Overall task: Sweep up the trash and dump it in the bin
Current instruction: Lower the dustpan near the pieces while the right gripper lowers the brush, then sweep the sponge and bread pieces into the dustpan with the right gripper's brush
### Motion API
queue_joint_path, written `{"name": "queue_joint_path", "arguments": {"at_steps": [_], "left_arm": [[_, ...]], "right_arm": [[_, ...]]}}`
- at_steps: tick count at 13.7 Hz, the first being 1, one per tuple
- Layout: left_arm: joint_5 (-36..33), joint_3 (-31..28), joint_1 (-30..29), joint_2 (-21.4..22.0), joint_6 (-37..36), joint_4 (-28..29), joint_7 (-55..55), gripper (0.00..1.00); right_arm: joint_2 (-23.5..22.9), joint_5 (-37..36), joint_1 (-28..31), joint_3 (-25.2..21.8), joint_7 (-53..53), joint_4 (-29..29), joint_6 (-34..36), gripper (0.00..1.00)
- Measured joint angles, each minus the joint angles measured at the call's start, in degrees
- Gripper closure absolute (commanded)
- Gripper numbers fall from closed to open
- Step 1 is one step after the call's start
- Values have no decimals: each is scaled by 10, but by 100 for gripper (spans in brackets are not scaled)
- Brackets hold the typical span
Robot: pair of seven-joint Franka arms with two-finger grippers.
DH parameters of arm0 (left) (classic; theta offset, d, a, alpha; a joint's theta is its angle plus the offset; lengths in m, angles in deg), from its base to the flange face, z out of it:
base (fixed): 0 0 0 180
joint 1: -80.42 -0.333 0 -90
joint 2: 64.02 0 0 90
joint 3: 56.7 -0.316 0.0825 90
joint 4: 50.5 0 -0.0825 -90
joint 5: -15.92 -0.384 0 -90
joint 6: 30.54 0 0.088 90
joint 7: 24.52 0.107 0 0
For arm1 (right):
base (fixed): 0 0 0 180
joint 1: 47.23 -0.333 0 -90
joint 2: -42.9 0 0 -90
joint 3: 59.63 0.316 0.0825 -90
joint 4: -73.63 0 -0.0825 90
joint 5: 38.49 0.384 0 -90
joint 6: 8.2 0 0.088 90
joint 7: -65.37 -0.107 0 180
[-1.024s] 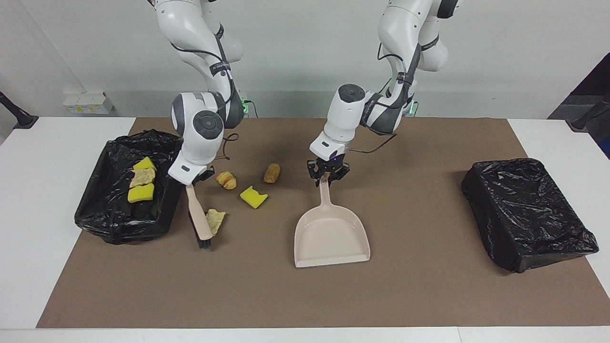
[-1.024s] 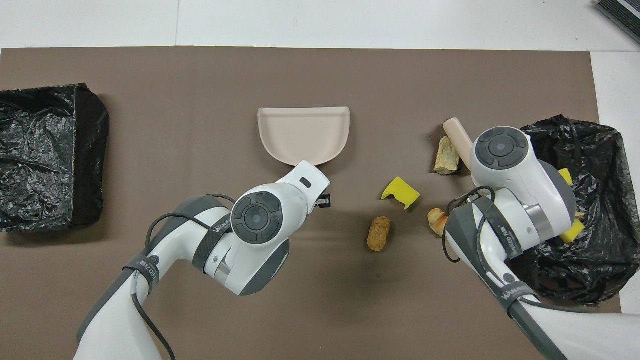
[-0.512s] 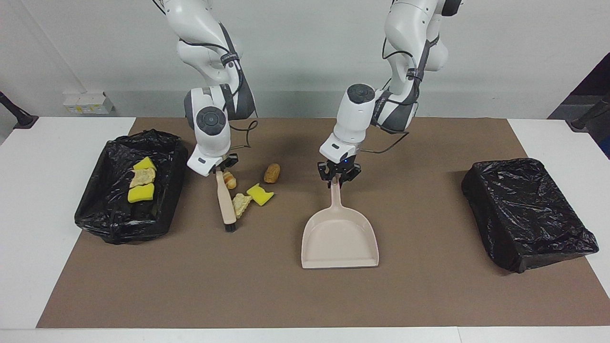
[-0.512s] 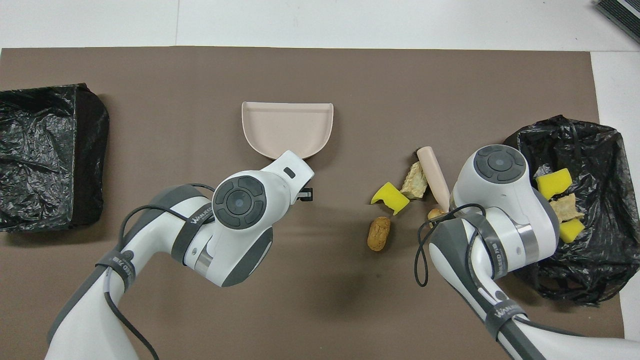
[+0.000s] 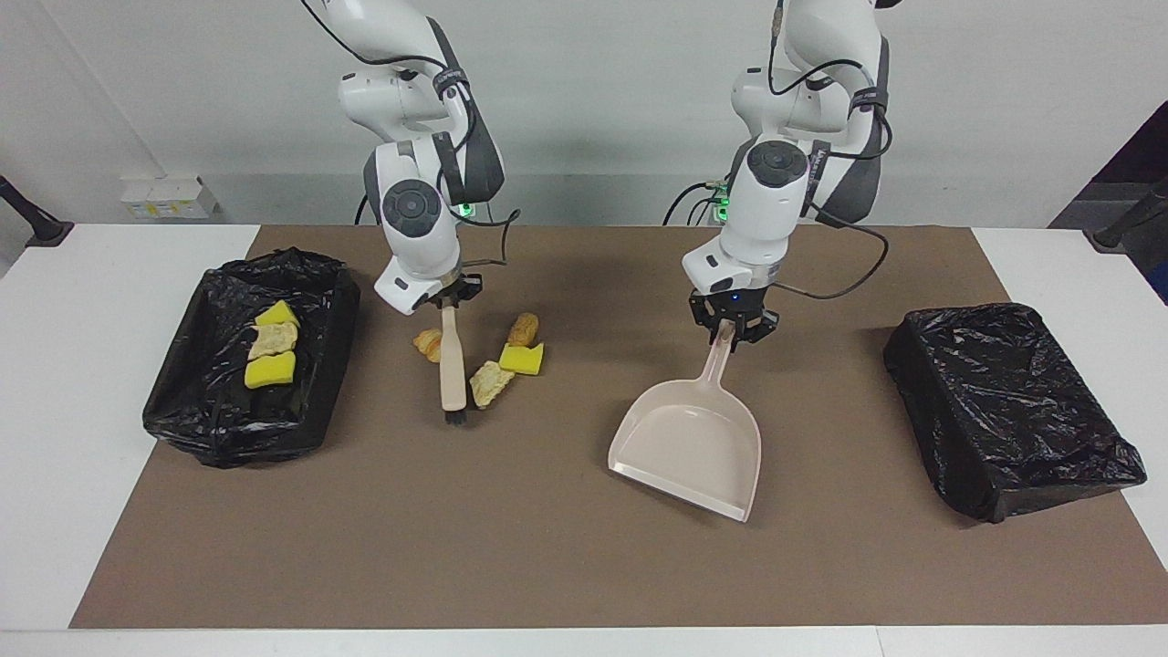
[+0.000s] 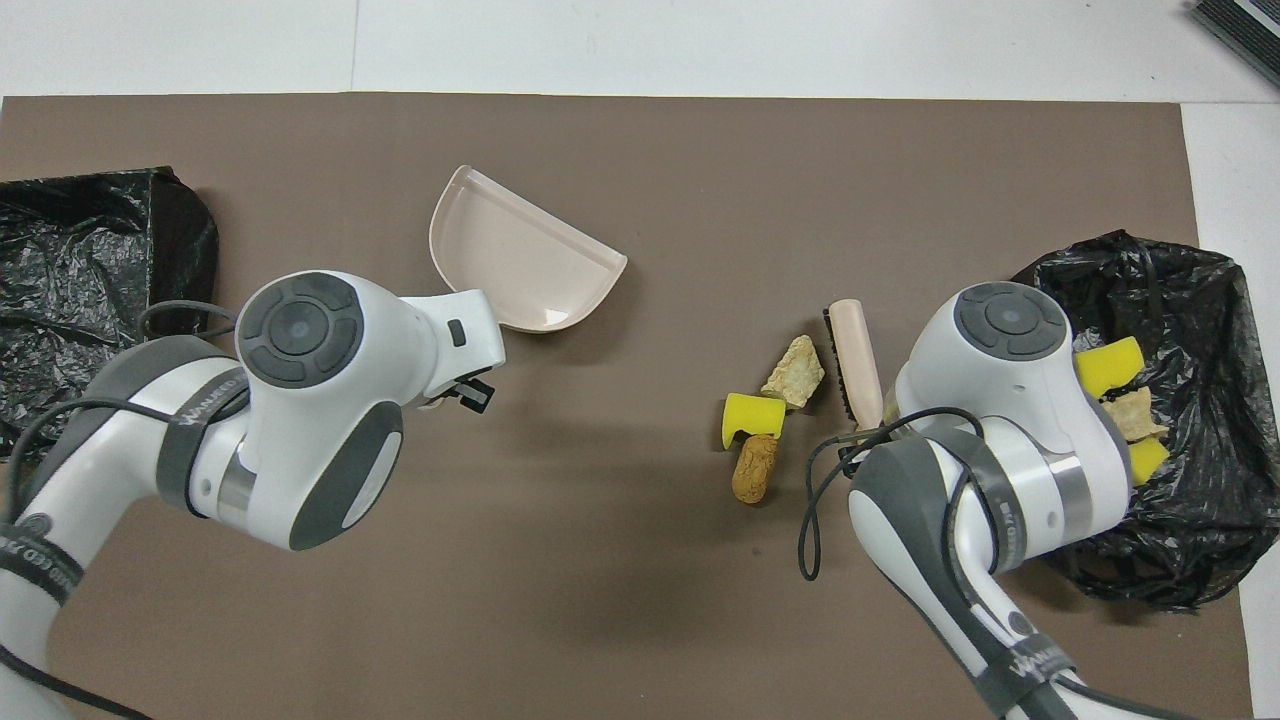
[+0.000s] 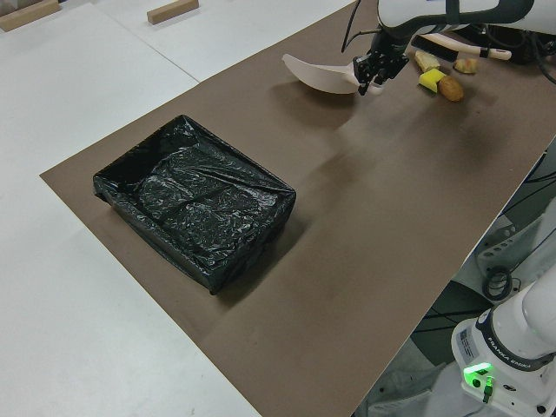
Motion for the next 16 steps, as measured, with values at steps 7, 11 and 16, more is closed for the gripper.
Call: {"name": "queue_joint_path", "arguments": {"at_steps": [7, 11, 16], "left_arm": [[15, -1, -54, 16, -132, 0, 371, 100], [15, 4, -55, 24, -141, 13, 466, 100], [6, 13, -32, 22, -135, 21, 482, 100]], "right_arm": [[99, -33, 45, -3, -18, 132, 8, 100], [118, -34, 56, -1, -18, 198, -37, 100], [113, 58, -27, 4, -82, 209, -57, 100]]}}
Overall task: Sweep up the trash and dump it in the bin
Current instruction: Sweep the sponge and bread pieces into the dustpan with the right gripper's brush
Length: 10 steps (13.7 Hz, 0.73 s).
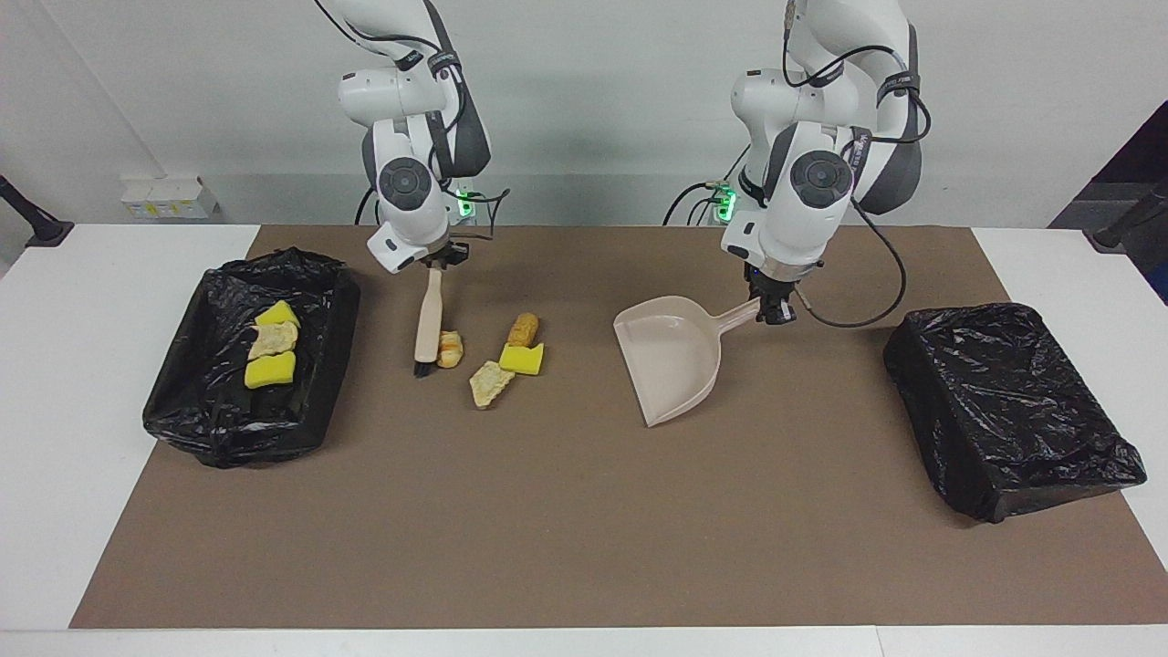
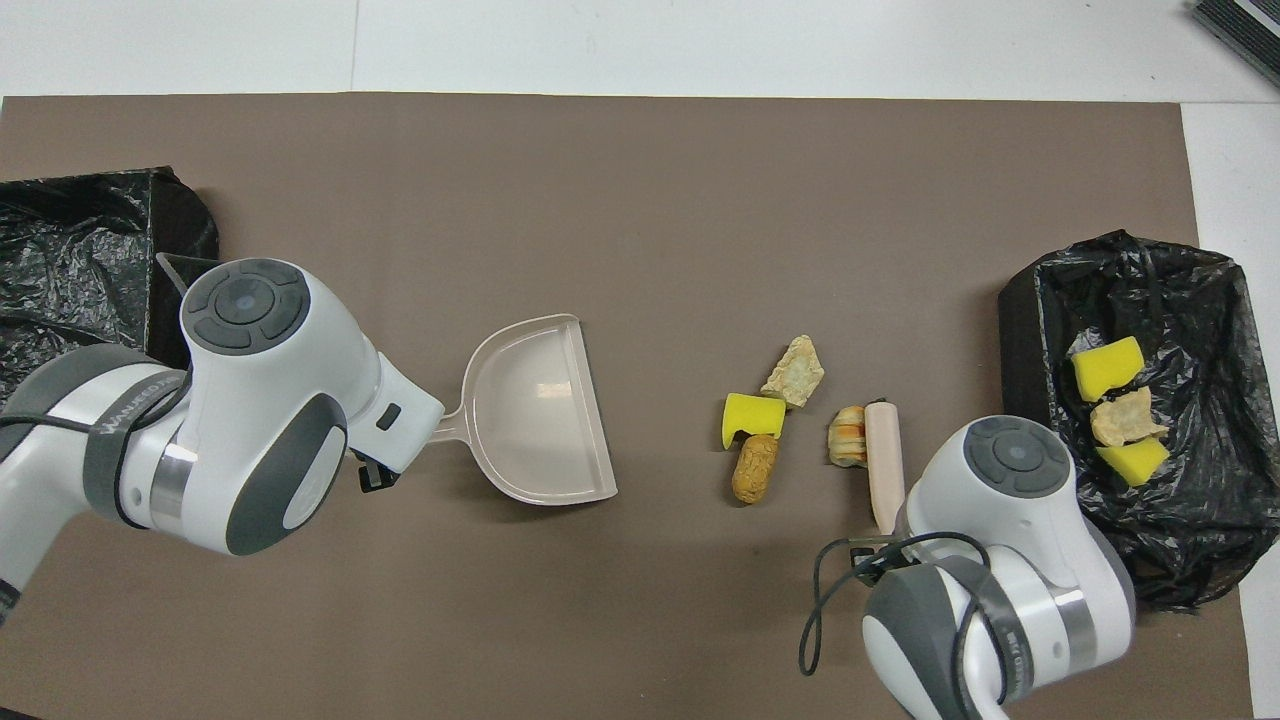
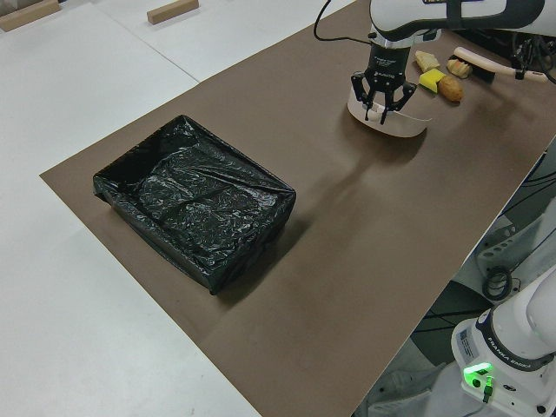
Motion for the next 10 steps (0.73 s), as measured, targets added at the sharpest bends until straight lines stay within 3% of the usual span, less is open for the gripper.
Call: {"name": "queue_joint_path", "arguments": {"at_steps": [6, 10], "left_arm": [[0, 0, 11, -2, 74, 53, -2, 100], [0, 0, 17, -2, 84, 57, -4, 100]], "right_arm": [[-7, 94, -69, 1, -68, 2, -49, 100], [-15, 151, -100, 1, -83, 2, -82, 100]]}}
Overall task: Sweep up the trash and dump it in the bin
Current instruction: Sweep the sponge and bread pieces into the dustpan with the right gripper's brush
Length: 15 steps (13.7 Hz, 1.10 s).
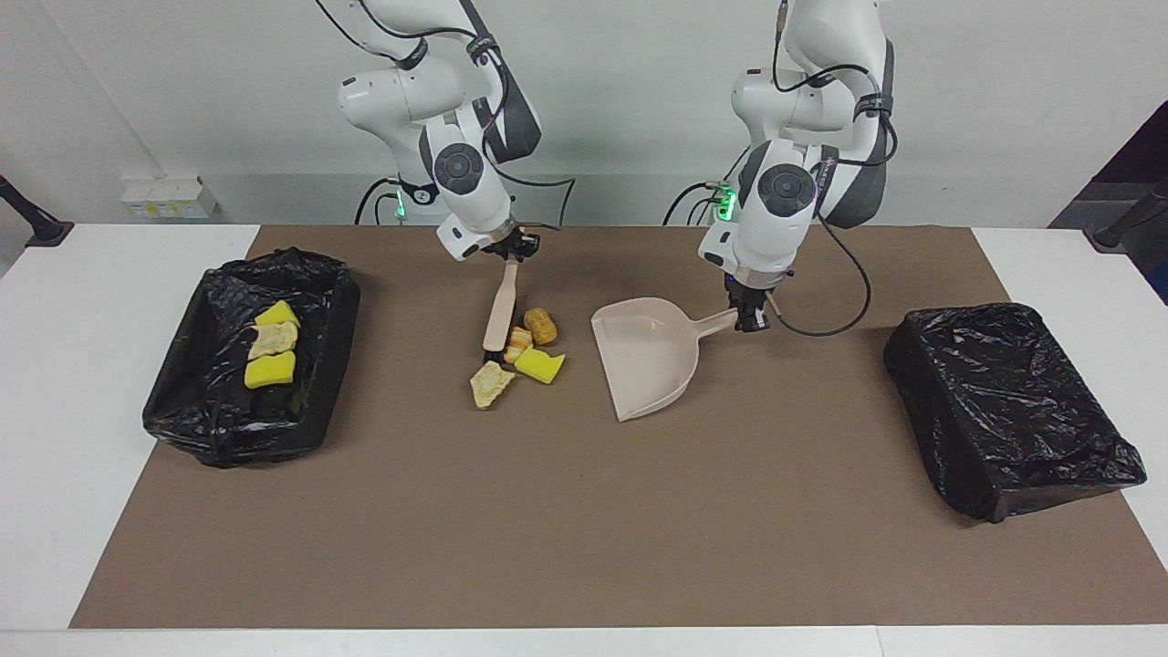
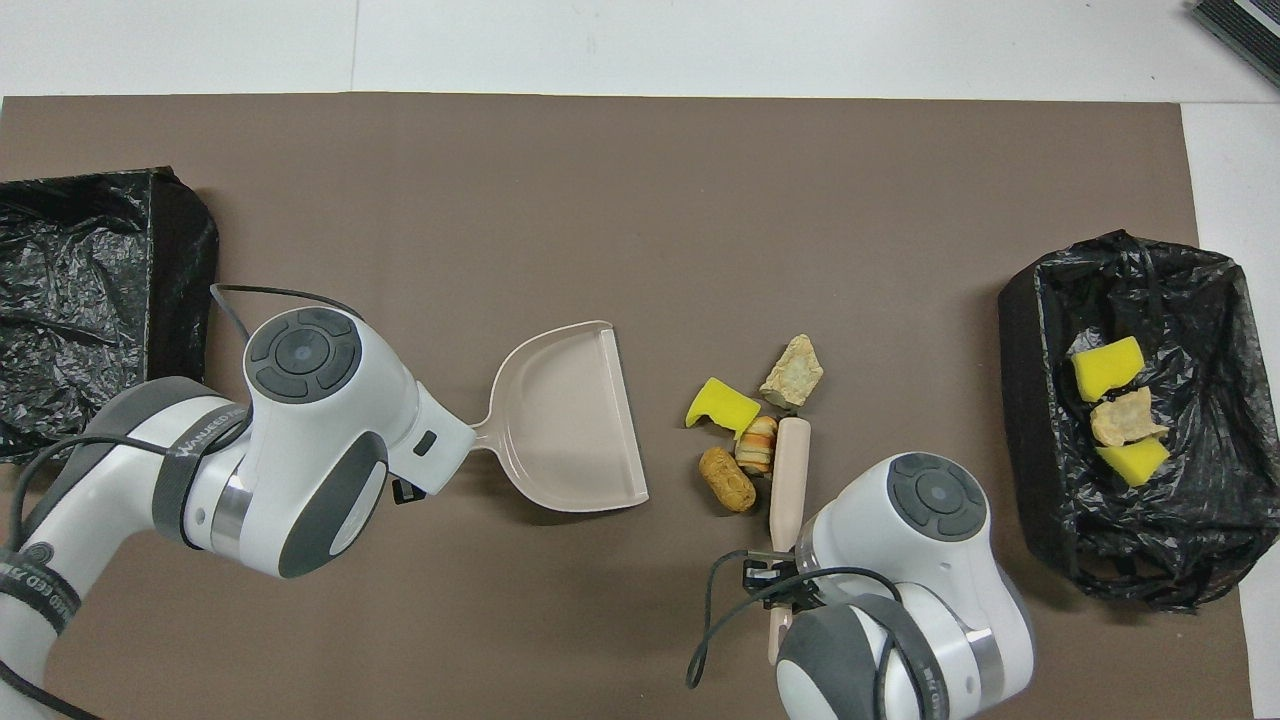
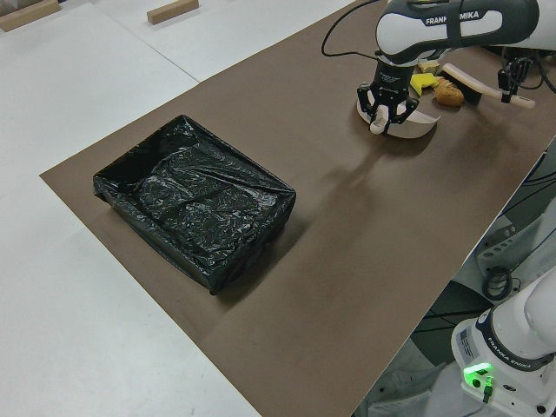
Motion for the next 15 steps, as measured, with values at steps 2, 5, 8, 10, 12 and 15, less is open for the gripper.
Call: {"name": "queue_joint_path", "arguments": {"at_steps": [2, 5, 8, 10, 12, 15], "left_arm": [[0, 0, 0, 0, 0, 0, 0, 100], [0, 0, 0, 0, 1, 1, 0, 100], [0, -1, 0, 0, 4, 3, 0, 100], [0, -2, 0, 0, 9, 5, 0, 100], [0, -2, 0, 0, 13, 5, 0, 100], [0, -2, 0, 0, 14, 6, 0, 100]], "right_arm": [[-16, 31, -28, 0, -13, 0, -35, 100], [-47, 95, -86, 0, -16, -8, -101, 100], [-69, 171, -129, 1, -16, -43, -135, 100], [-84, 197, -142, 1, -16, -73, -141, 100], [-90, 199, -148, 1, -21, -99, -139, 100], [-51, 115, -134, -5, -23, -128, -34, 100]]}}
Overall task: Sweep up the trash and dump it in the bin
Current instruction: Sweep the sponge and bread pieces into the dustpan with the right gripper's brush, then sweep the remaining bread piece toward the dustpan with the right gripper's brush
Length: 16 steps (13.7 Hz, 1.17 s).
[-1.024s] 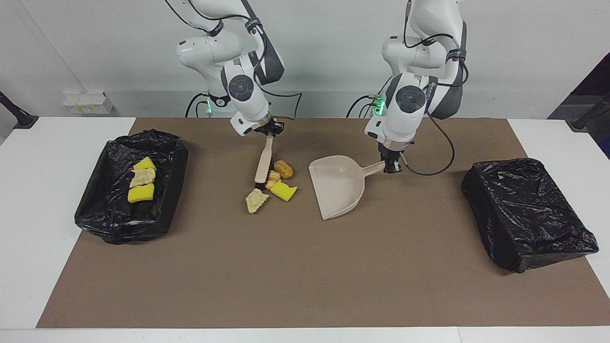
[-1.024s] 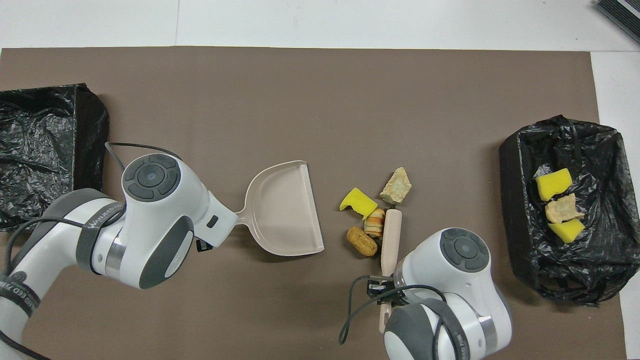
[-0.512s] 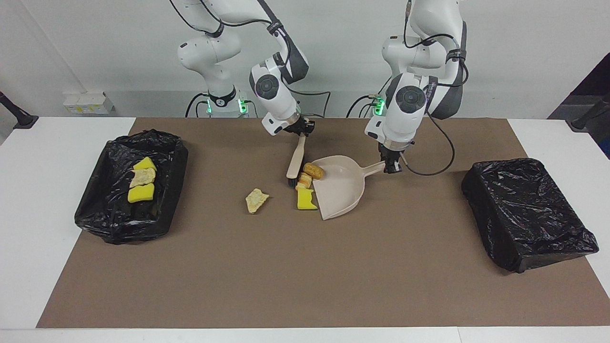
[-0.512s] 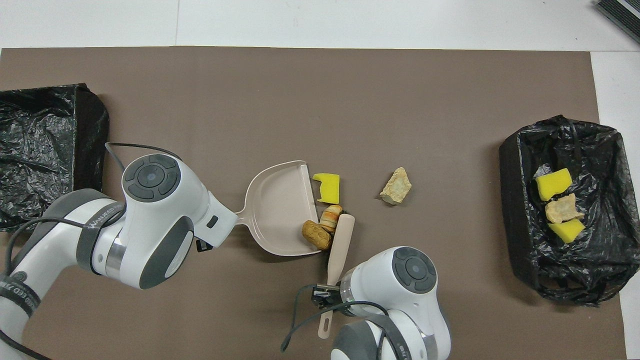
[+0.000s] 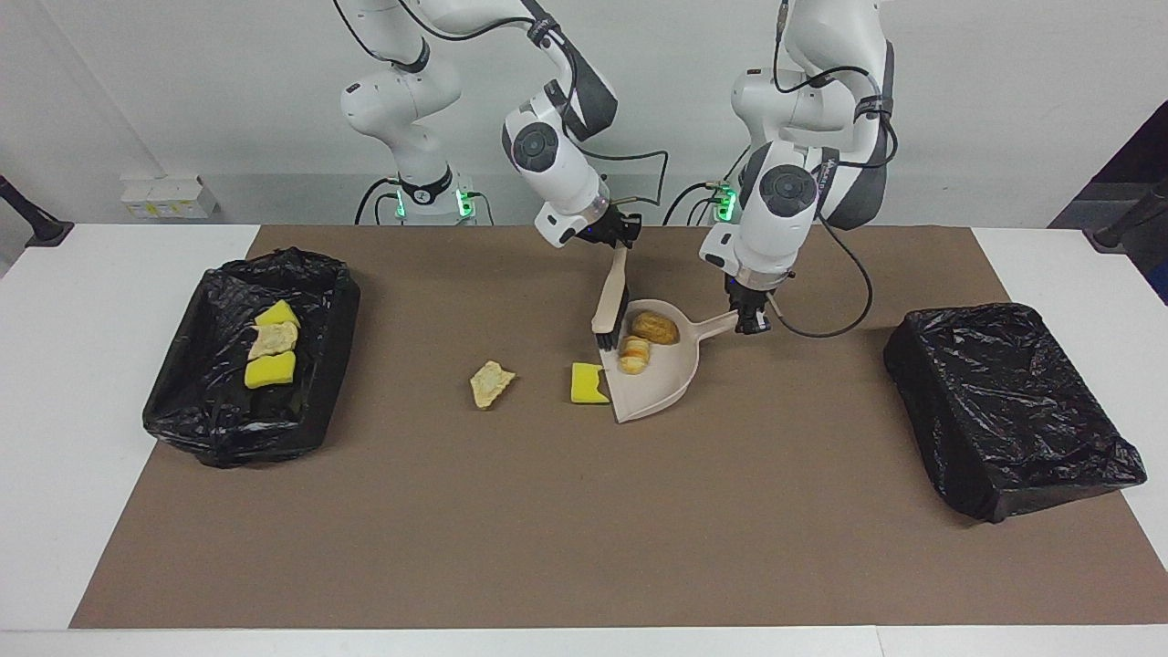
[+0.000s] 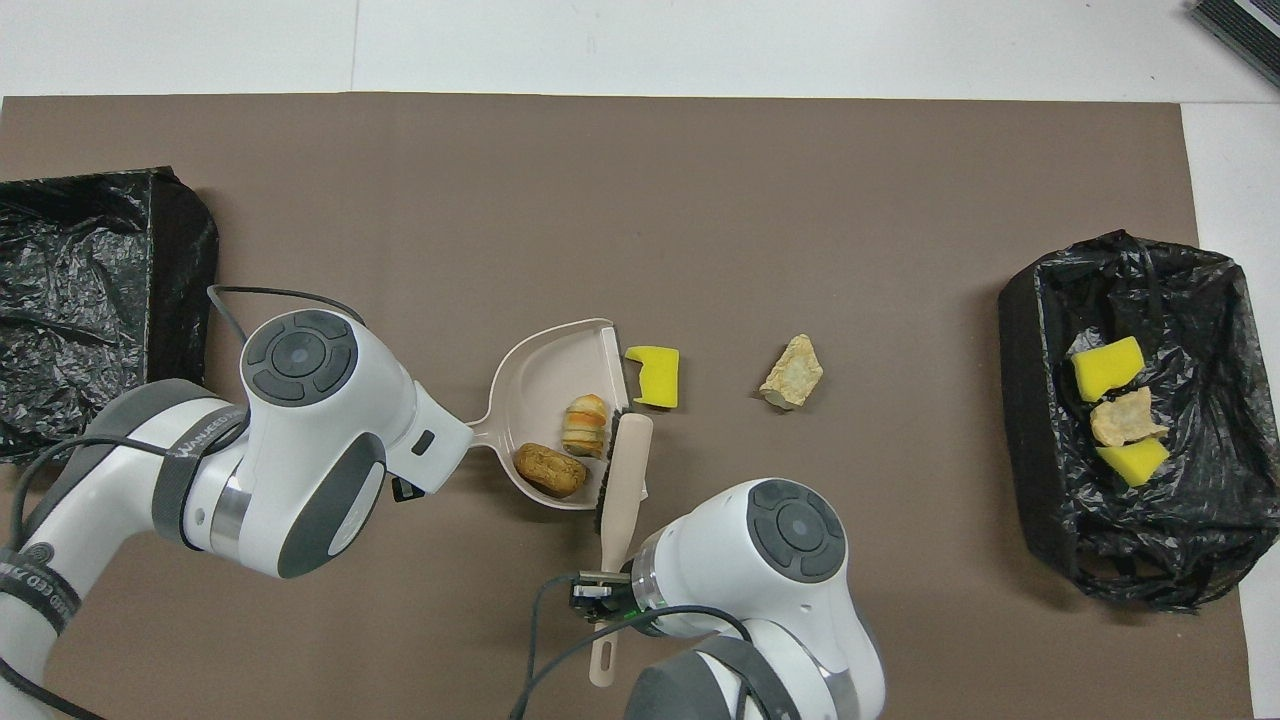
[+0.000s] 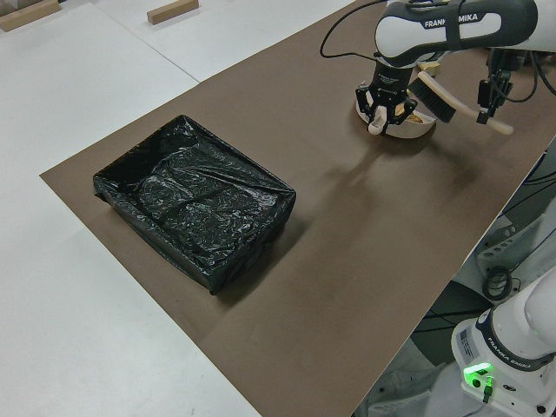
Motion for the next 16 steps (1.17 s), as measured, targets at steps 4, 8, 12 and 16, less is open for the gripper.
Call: {"name": "queue_joint_path", "arguments": {"at_steps": [4, 8, 12, 16], "left_arm": [[0, -1, -2, 0, 1, 1, 1, 100], [0, -2, -2, 0, 3, 1, 1, 100], [0, -2, -2, 0, 5, 1, 1, 100], [0, -2, -2, 0, 6, 2, 2, 100]], "right_arm": [[70, -218, 79, -4, 40, -27, 172, 100], [60, -362, 174, -6, 114, -22, 179, 100], [24, -457, 308, -8, 215, -18, 165, 100], [-45, -456, 304, -1, 208, -6, 104, 100]]}}
